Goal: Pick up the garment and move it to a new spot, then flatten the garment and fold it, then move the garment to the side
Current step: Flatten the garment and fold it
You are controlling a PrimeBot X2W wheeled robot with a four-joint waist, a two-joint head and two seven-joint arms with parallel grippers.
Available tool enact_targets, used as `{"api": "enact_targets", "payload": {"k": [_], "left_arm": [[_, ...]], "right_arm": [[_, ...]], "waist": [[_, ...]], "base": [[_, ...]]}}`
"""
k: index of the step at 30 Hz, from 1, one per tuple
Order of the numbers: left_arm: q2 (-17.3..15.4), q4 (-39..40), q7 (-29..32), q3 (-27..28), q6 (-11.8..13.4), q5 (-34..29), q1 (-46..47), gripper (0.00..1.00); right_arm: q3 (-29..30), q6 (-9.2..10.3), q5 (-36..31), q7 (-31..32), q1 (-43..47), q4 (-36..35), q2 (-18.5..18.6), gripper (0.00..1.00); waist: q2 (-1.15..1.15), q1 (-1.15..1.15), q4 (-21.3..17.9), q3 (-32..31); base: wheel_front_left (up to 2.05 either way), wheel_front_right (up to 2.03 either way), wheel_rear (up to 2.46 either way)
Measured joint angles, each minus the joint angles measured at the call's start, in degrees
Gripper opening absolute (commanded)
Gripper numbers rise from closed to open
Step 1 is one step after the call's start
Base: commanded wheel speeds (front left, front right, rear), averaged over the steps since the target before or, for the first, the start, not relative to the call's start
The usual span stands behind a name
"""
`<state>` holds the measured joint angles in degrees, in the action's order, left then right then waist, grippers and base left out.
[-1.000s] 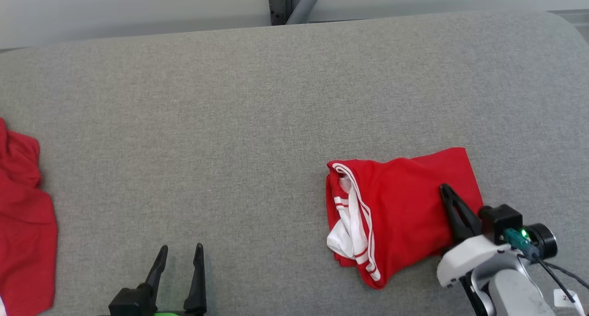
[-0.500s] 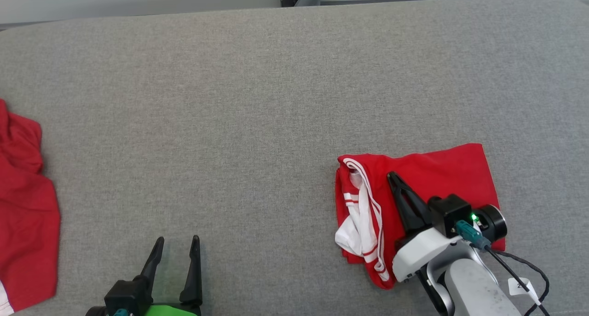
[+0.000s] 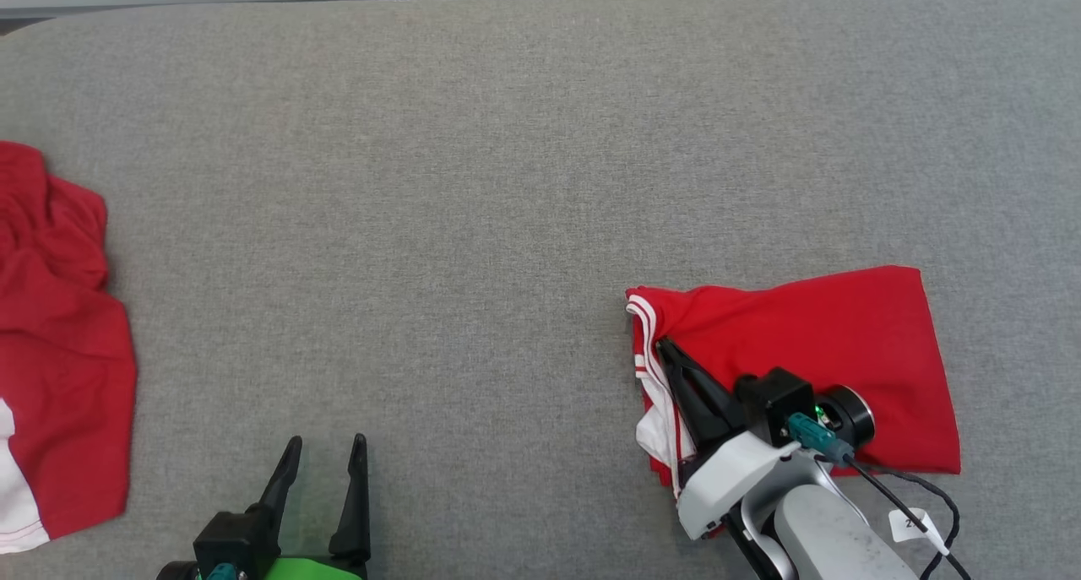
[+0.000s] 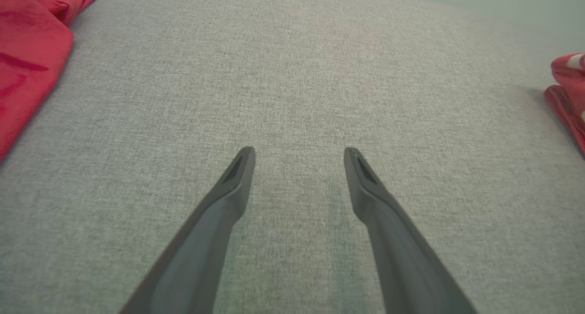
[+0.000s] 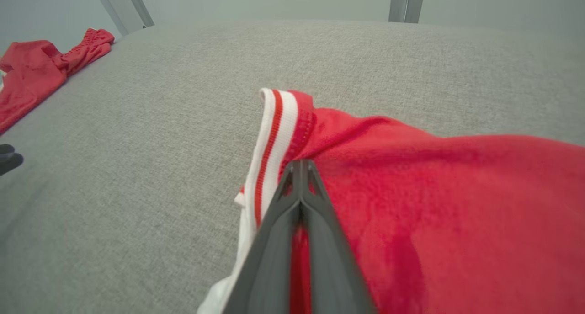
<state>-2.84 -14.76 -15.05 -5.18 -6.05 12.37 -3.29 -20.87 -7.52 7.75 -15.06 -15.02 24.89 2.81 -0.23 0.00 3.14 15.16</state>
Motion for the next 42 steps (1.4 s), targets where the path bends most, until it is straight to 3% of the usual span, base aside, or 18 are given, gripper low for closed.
{"api": "enact_targets", "payload": {"k": [14,21,22,23,24,25,26,35,42], "left_arm": [[0.0,-0.8,0.0,0.4,-0.5,-0.1,0.4,1.0],[0.0,-0.9,0.0,1.7,-1.0,0.0,-0.2,1.0],[0.0,-0.7,0.0,2.1,-1.1,0.1,-0.4,1.0],[0.0,-0.4,0.0,2.7,-1.1,0.2,-0.7,1.0],[0.0,-0.3,0.0,3.2,-1.1,0.2,-1.0,1.0],[0.0,-0.2,0.0,3.5,-1.1,0.5,-1.3,1.0],[0.0,0.0,0.0,3.7,-1.1,0.6,-1.7,1.0],[0.0,1.1,0.0,3.2,-1.0,2.2,-4.2,1.0],[0.0,1.5,0.0,3.1,-0.6,2.7,-5.8,1.0]], "right_arm": [[-4.3,0.0,3.1,0.0,-1.9,0.9,0.0,0.0],[-3.6,0.0,2.2,0.0,1.0,-6.7,-0.1,0.0],[-2.6,0.0,1.4,0.0,1.9,-8.2,0.0,0.09],[-1.7,0.0,0.4,0.0,2.9,-9.6,0.0,0.33],[-0.4,0.0,-0.7,0.0,3.9,-10.9,-0.1,0.49],[1.2,0.0,-1.7,0.0,5.1,-12.1,-0.1,0.83],[2.7,0.0,-2.6,0.0,6.3,-13.1,-0.1,1.0],[18.4,0.0,-8.8,0.0,15.1,-17.1,1.2,1.0],[27.6,0.0,-8.6,0.0,20.4,-15.0,1.9,1.0]], "waist": [[0.0,0.0,2.2,0.0],[0.0,0.0,1.4,-2.5],[0.0,0.0,1.2,-3.0],[0.0,0.0,0.9,-3.6],[0.0,0.0,0.7,-4.1],[0.0,0.0,0.5,-4.6],[0.0,0.0,0.2,-5.2],[0.0,0.0,-2.2,-10.2],[0.0,0.0,-2.9,-14.0]], "base": [[0.0,0.0,0.0],[0.0,0.0,0.0],[0.0,0.0,0.0],[0.0,0.0,0.0],[0.0,0.0,0.0],[0.0,0.0,0.0],[0.0,0.0,0.0],[0.0,0.0,0.0],[0.0,0.0,0.0]]}}
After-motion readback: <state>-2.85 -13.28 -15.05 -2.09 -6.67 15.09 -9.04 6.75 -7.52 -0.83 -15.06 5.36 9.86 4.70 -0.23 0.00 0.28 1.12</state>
